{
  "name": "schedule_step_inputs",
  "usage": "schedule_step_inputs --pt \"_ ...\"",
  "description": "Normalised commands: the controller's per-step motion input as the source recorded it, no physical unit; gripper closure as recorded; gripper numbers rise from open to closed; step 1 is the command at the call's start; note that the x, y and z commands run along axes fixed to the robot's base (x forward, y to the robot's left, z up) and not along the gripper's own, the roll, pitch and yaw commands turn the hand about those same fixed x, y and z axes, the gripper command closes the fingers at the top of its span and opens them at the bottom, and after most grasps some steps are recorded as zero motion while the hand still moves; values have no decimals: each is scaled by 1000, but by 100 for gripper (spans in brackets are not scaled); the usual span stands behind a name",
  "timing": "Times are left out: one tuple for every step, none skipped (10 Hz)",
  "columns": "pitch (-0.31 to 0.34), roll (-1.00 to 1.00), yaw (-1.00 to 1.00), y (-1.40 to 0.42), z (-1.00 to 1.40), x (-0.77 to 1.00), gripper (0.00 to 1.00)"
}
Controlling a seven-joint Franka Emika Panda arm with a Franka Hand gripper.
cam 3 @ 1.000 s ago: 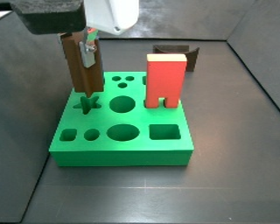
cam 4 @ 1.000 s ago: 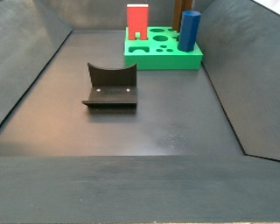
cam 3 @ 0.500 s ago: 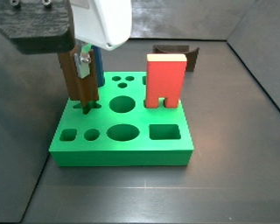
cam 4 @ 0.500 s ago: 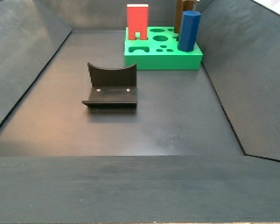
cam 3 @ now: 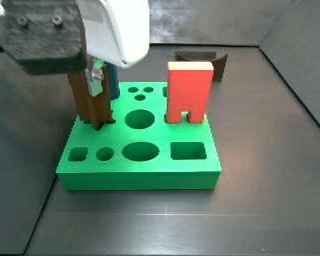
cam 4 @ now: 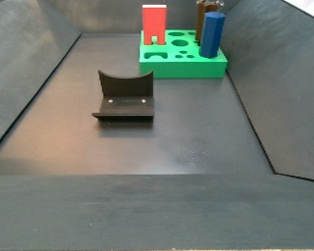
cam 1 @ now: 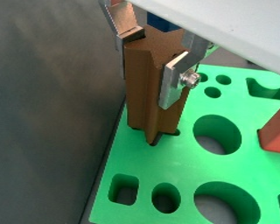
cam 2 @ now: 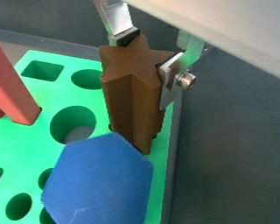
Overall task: Pick up the star object. Move up. Place the star object on the fixture. Regrasp the star object. Move to above the board. Insert the star object.
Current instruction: Insert the star object.
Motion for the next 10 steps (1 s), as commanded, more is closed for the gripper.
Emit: schedule_step_inputs --pt "0 -27 0 0 -109 26 100" --pt "0 -39 0 0 -114 51 100" --pt "-14 -49 0 0 -143 83 100" --pt "-47 -89 0 -17 -137 140 100" --pt "-29 -79 0 -17 -111 131 100" --pt "-14 -51 0 0 -74 63 100" --pt "-10 -33 -26 0 -46 20 100" --pt "-31 -46 -146 0 -106 17 100" --pt "-73 -57 -351 0 -214 0 100" --pt "-76 -66 -434 0 -194 0 100"
